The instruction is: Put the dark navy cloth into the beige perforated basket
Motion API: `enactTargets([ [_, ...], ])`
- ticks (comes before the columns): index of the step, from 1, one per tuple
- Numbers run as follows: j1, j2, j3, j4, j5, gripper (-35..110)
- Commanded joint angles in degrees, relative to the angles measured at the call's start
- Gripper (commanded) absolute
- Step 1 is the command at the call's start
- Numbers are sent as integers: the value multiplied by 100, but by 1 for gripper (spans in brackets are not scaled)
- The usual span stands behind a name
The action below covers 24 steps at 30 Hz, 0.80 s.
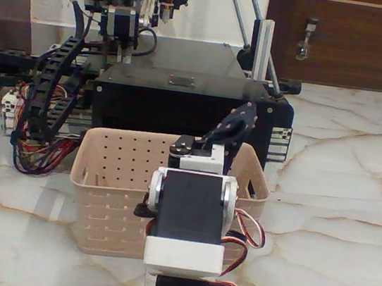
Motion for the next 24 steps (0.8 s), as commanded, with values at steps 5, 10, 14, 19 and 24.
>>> enactTargets([
  [5, -369, 105, -9, -589, 1529, 0],
  [10, -378, 105, -18, -642, 1582, 0],
  [14, -387, 105, -9, -642, 1591, 0],
  [19, -677, 105, -369, -501, 1828, 0],
  [24, -879, 105, -1222, 299, 2408, 0],
])
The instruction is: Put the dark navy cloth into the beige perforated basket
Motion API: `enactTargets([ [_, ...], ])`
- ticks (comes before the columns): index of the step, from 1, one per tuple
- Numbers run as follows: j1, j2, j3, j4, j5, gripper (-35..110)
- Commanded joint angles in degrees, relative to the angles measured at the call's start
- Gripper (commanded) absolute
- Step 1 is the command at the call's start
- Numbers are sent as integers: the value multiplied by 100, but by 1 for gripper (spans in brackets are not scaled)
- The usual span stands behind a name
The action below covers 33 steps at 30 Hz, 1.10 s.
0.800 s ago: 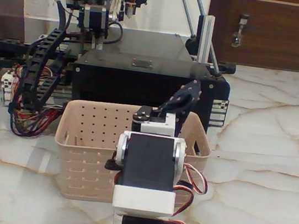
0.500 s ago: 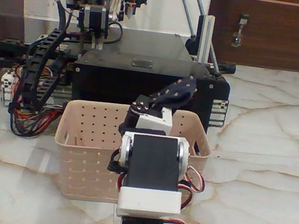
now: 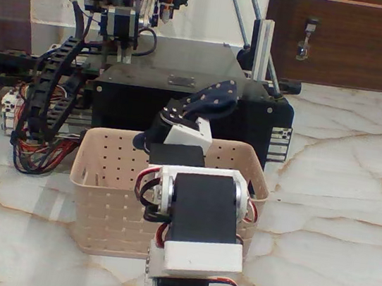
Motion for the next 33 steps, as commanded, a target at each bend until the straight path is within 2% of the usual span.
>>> enactTargets([
  [1, -105, 97, -756, 598, 413, 0],
  [10, -378, -343, -2804, 2856, 2355, 0],
  [11, -352, -448, -3190, 3463, 2610, 0],
  [18, -343, -1881, -5467, 5924, 4052, 0],
  [27, -352, -4175, -8323, 8543, 5124, 0],
  [33, -316, -5599, -10178, 9694, 5414, 0],
])
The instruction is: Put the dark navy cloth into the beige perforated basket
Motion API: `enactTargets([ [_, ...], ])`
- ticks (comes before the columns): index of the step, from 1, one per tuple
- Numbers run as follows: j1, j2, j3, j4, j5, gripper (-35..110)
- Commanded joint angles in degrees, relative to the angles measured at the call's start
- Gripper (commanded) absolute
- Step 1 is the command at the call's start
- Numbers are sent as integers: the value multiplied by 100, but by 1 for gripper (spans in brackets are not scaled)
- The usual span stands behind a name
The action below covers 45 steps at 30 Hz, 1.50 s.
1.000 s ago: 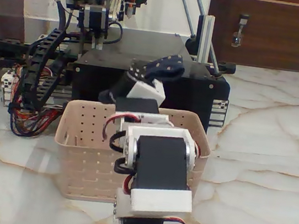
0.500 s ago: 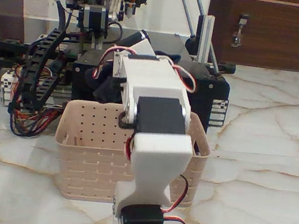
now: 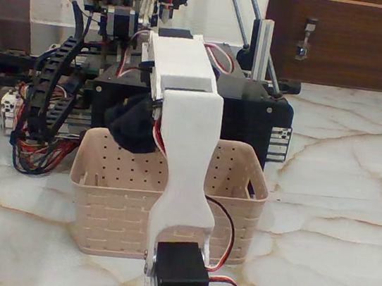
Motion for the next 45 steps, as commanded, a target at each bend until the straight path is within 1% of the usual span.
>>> enactTargets([
  [1, 35, -88, -439, 88, 62, 0],
  [3, 44, -220, -712, 255, 79, 0],
  [9, 132, -360, -1011, 316, 132, 0],
  [12, 176, -352, -1072, 308, 176, 5],
  [17, 193, -343, -1046, 308, 281, 7],
  [18, 202, -334, -1028, 396, 246, 8],
  [19, 237, -316, -1037, 510, -26, 8],
  [20, 325, -316, -1028, 993, -308, 7],
  [21, 387, -325, -914, 1195, -387, 7],
  [23, 378, -264, -1169, 976, -272, 8],
  [26, 396, -220, -1151, 1099, -264, 7],
  [27, 457, -193, -905, 1485, -431, 7],
  [29, 545, -123, -589, 1802, -545, 7],
  [31, 519, -9, -598, 211, -272, 6],
  [32, 527, 62, -598, -35, -369, 5],
  [34, 536, 431, -97, -35, -756, 0],
  [37, 606, 1230, 1195, -853, -1301, 0],
  [38, 650, 1327, 1336, -844, -1521, 0],
  [39, 650, 1556, 1679, -1116, -1652, 0],
  [41, 677, 1723, 1995, -1327, -2021, 0],
  [43, 712, 2101, 2558, -1916, -2294, 0],
  [44, 738, 2566, 3199, -2461, -2479, 0],
  [45, 791, 3164, 4219, -3489, -2698, 0],
])
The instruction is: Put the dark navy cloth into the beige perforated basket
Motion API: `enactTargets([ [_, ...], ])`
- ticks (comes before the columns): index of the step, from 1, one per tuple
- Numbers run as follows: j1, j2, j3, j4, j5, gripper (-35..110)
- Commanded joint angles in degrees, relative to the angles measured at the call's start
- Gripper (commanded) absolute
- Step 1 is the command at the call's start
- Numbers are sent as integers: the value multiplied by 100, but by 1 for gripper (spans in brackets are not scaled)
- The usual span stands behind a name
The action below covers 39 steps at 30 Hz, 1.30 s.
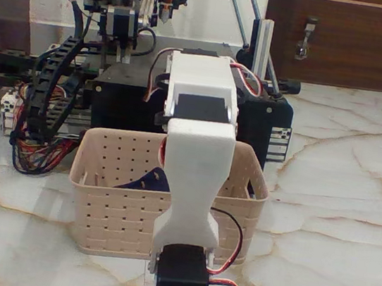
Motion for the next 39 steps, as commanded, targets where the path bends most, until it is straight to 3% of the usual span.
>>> enactTargets([
  [1, 123, 1248, 1775, -1916, -387, 0],
  [5, 141, 2136, 3103, -2927, -1037, 0],
  [21, 176, 3560, 5871, -4395, -2751, 0],
  [31, 158, 3604, 7365, -6688, -3762, 0],
  [39, 176, 3604, 7365, -6838, -4087, 0],
])
